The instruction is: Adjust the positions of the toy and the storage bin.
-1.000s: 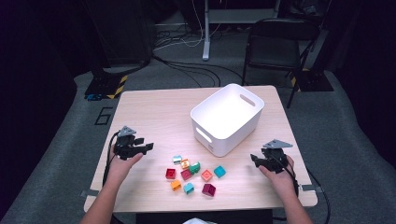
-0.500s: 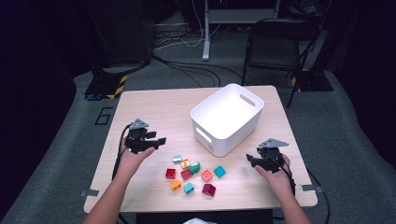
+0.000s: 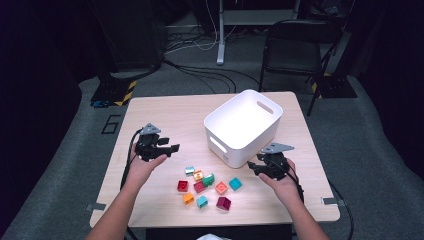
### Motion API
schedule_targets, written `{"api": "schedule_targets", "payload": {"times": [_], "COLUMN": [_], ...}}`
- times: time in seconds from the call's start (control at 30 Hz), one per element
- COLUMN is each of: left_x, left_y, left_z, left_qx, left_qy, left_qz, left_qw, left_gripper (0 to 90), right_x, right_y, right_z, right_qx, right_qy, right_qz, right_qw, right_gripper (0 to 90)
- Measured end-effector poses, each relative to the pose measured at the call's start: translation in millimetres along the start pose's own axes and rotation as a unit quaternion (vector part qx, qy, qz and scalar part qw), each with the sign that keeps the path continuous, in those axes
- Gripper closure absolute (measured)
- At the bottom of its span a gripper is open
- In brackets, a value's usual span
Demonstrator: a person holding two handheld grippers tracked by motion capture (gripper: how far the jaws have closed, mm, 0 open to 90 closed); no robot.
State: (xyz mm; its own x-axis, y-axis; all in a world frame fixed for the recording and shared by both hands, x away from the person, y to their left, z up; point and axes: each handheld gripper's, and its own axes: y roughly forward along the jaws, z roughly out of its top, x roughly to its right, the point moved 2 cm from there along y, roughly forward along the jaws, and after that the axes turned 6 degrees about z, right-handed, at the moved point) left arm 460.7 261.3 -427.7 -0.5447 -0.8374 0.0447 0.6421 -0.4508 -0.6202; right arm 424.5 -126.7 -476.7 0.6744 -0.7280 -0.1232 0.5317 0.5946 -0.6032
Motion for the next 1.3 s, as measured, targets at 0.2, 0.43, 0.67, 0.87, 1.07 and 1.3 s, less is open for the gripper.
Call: {"api": "schedule_targets", "payload": {"times": [0.2, 0.43, 0.67, 0.87, 1.07, 1.3], "left_x": [-1.0, -3.7, 0.4, 15.3, 37.5, 67.1], "left_y": [-0.8, -5.7, -5.3, -1.1, 5.0, 15.1], "left_z": [1.4, 5.3, 13.2, 26.1, 40.6, 60.1], "left_qx": [0.002, 0.006, 0.01, 0.011, 0.018, 0.02], "left_qy": [-0.004, -0.005, 0.001, 0.016, 0.033, 0.051], "left_qz": [0.005, 0.006, -0.002, -0.02, -0.039, -0.058], "left_qw": [1.0, 1.0, 0.9999, 0.9996, 0.9985, 0.9968], "left_gripper": [40.9, 40.7, 41.8, 42.9, 44.3, 44.1], "right_x": [-6.8, -21.1, -34.5, -33.7, -19.2, -1.8], "right_y": [9.0, 23.3, 41.2, 36.3, 12.0, -11.8], "right_z": [9.5, 17.9, 31.8, 32.5, 18.4, -1.4], "right_qx": [0.003, -0.007, -0.002, 0.0, 0.013, 0.018], "right_qy": [-0.009, -0.034, -0.05, -0.046, -0.024, -0.005], "right_qz": [0.012, 0.018, 0.032, 0.028, 0.015, -0.008], "right_qw": [0.9999, 0.9992, 0.9982, 0.9985, 0.9995, 0.9998], "right_gripper": [48.1, 48.6, 48.7, 48.0, 47.9, 47.6]}}
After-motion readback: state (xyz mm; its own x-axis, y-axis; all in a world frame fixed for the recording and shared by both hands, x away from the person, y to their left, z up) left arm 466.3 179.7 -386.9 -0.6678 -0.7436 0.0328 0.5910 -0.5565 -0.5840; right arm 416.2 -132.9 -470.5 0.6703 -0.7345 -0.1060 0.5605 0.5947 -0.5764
